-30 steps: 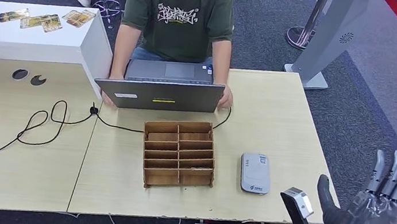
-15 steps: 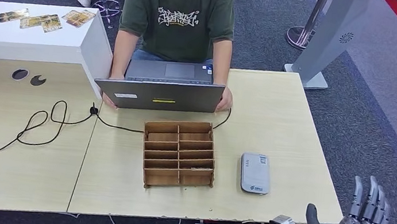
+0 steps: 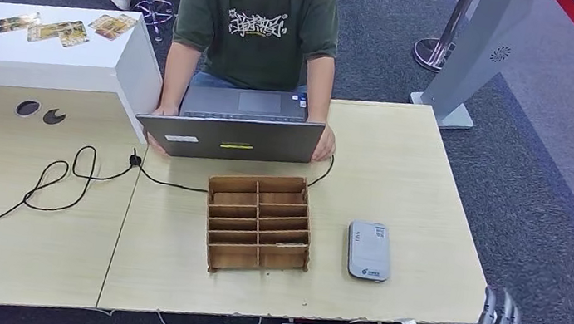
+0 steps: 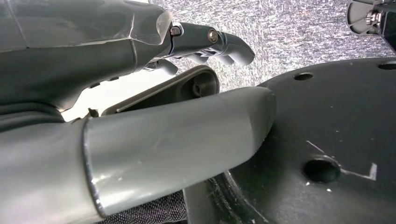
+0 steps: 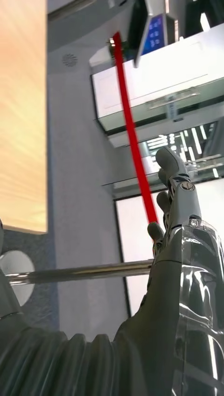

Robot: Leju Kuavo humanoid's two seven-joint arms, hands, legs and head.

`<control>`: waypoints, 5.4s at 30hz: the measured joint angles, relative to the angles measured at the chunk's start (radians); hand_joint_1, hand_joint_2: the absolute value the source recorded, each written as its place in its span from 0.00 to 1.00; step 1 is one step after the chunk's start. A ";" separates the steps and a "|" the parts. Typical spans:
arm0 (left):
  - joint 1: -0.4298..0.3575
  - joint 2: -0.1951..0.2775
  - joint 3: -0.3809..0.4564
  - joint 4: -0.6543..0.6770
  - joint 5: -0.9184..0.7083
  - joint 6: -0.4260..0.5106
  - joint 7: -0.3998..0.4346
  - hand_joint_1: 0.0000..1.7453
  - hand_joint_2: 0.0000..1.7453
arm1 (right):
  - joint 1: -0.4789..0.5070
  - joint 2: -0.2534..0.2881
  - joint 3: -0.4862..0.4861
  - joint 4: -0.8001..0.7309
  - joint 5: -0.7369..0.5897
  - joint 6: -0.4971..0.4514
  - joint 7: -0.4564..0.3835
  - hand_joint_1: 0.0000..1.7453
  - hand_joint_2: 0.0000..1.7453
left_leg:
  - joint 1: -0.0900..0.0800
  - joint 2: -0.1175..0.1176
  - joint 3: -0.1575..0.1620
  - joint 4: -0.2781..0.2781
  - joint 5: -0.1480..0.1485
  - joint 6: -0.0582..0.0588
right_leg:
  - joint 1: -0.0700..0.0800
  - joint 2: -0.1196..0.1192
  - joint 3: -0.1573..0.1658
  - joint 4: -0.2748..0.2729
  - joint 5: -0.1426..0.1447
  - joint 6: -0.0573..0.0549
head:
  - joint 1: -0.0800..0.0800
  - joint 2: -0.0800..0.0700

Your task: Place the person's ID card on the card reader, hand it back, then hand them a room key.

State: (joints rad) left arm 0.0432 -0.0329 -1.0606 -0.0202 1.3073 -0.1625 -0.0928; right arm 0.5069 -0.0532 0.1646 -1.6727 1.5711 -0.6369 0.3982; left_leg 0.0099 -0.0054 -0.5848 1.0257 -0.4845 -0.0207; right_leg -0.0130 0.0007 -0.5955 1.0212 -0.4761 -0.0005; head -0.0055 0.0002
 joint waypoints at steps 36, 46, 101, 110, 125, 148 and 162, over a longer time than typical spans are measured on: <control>0.000 0.016 0.010 0.002 -0.053 -0.019 0.007 0.00 0.00 | -0.368 -0.065 0.479 0.223 -0.070 -0.013 -0.054 0.00 1.00 | 0.000 0.001 0.002 0.000 0.000 0.000 | 0.000 0.001 0.000 0.001 0.000 0.000 | 0.000 0.000; -0.001 0.020 0.010 0.002 -0.060 -0.021 0.007 0.00 0.00 | -0.382 -0.011 0.400 0.193 -0.101 -0.013 -0.171 0.00 1.00 | 0.000 0.001 0.002 0.000 0.000 0.000 | 0.000 0.001 0.000 0.001 0.000 0.000 | 0.000 0.000; -0.005 0.028 0.010 0.002 -0.052 -0.035 0.007 0.00 0.00 | -0.514 -0.064 0.484 0.263 -0.211 0.081 -0.197 0.00 1.00 | 0.000 0.001 0.002 0.000 0.000 0.000 | 0.000 0.001 0.000 0.001 0.000 0.000 | 0.000 0.000; -0.005 0.028 0.010 0.002 -0.052 -0.035 0.007 0.00 0.00 | -0.548 -0.065 0.513 0.314 -0.168 0.109 -0.168 0.00 1.00 | 0.000 0.001 0.001 0.000 0.000 0.000 | 0.000 0.001 0.000 0.001 0.000 0.000 | 0.000 0.000; -0.005 0.030 0.010 0.002 -0.054 -0.036 0.010 0.00 0.00 | -0.612 -0.061 0.581 0.414 -0.198 0.144 -0.165 0.00 1.00 | 0.000 0.001 0.001 0.000 0.000 0.000 | 0.000 0.001 0.000 0.001 0.000 0.000 | 0.000 0.000; -0.005 0.035 0.010 0.002 -0.054 -0.038 0.013 0.00 0.00 | -0.703 -0.053 0.660 0.527 -0.207 0.239 -0.138 0.00 1.00 | 0.000 0.001 0.001 0.000 0.001 -0.001 | 0.000 0.001 0.000 0.001 0.000 0.000 | 0.000 0.000; -0.005 0.035 0.011 0.002 -0.039 -0.036 0.013 0.00 0.00 | -0.697 -0.128 0.686 0.469 -0.220 0.286 -0.120 0.00 1.00 | 0.000 0.001 0.002 0.000 0.001 -0.001 | 0.000 0.001 0.000 0.001 0.000 0.000 | 0.000 0.000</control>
State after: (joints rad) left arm 0.0382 0.0019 -1.0494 -0.0183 1.2684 -0.1986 -0.0801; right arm -0.1900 -0.1809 0.8510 -1.2032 1.3510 -0.3510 0.2786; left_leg 0.0100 -0.0046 -0.5832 1.0258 -0.4839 -0.0213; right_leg -0.0130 0.0015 -0.5956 1.0219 -0.4762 -0.0008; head -0.0056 0.0002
